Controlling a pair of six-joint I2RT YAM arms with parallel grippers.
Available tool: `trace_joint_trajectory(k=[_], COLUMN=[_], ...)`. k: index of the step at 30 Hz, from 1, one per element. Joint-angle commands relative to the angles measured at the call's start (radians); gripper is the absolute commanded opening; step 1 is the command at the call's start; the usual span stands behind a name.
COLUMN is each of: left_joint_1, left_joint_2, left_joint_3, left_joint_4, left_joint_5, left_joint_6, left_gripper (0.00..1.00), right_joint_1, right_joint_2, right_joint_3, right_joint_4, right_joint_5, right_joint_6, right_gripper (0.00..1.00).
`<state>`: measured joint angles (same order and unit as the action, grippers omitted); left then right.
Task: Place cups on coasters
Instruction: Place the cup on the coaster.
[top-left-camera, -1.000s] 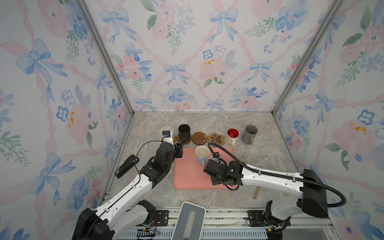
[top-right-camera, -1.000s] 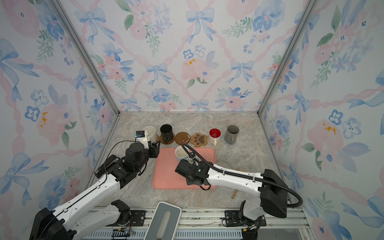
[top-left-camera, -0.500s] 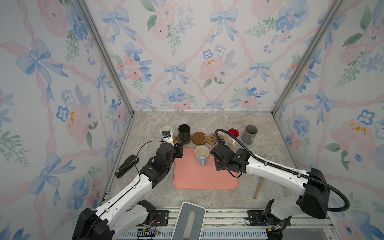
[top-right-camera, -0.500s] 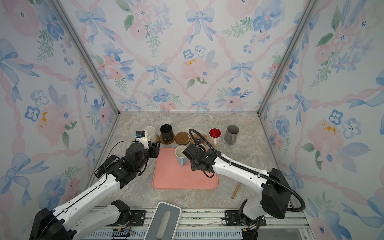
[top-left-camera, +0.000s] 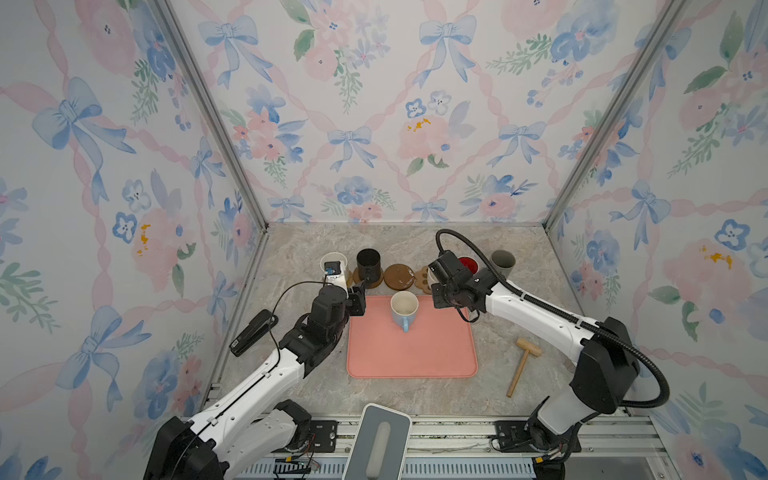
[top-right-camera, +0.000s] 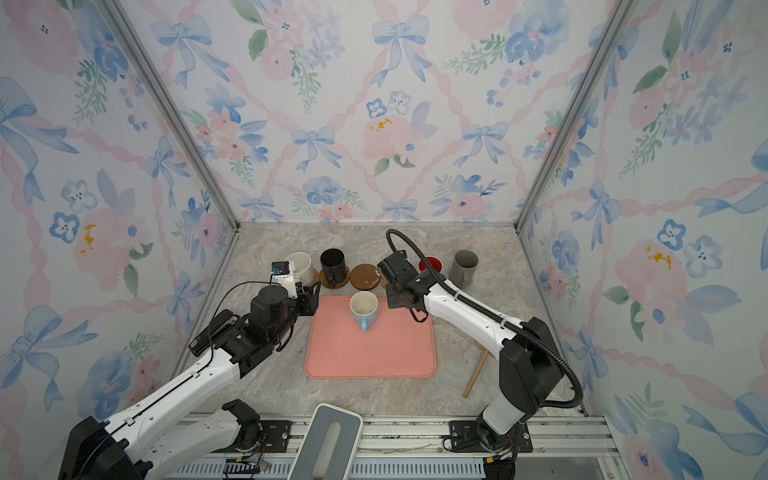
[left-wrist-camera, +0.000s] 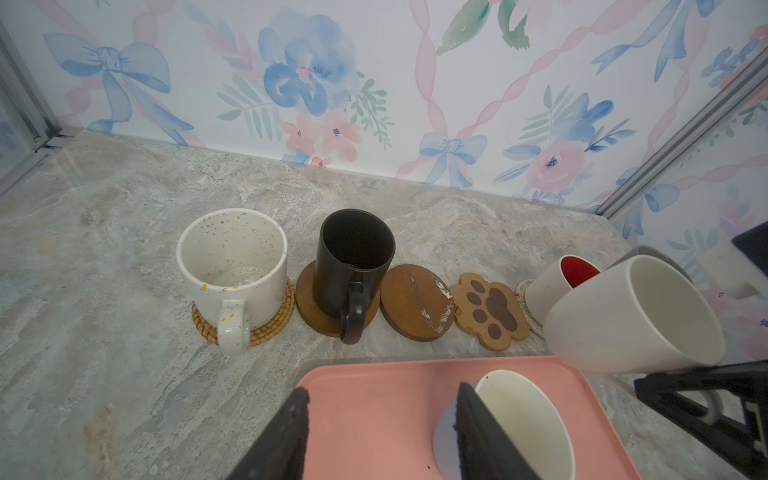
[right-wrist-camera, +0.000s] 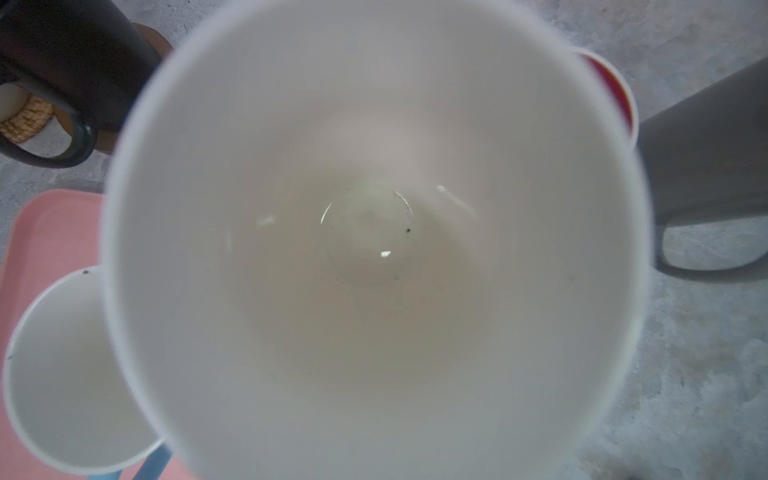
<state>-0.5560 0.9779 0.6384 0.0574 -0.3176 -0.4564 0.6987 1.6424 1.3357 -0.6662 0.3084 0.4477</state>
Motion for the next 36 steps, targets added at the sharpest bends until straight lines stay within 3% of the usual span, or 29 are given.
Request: trace_joint_trajectory(k=[1,18,36], left_joint_1=[-0.004,-0.009,-0.016], left_joint_2=[-0.006,0.01,0.038], left_joint_3=[-0.006,0.004,0.016], left_joint_4=[0.009,-0.003,-0.006], left_joint_5=[-0.015,-0.01,-0.006], left_joint_6=[-0.009,-0.013,-0.015], left_gripper=[0.53,0.52,0.52], right_joint_1=[-0.024,-0.107,-0.131], right_joint_2=[0.047,0.256,0.326], right_joint_3=[0.078,0.202,0.216], right_joint_4=[0.068,0.102,0.119], right_joint_5=[-0.016,-0.088,-0.059], right_joint_6=[-0.057,-0.09,-0.099], right_gripper=[0.0,0.0,0.0])
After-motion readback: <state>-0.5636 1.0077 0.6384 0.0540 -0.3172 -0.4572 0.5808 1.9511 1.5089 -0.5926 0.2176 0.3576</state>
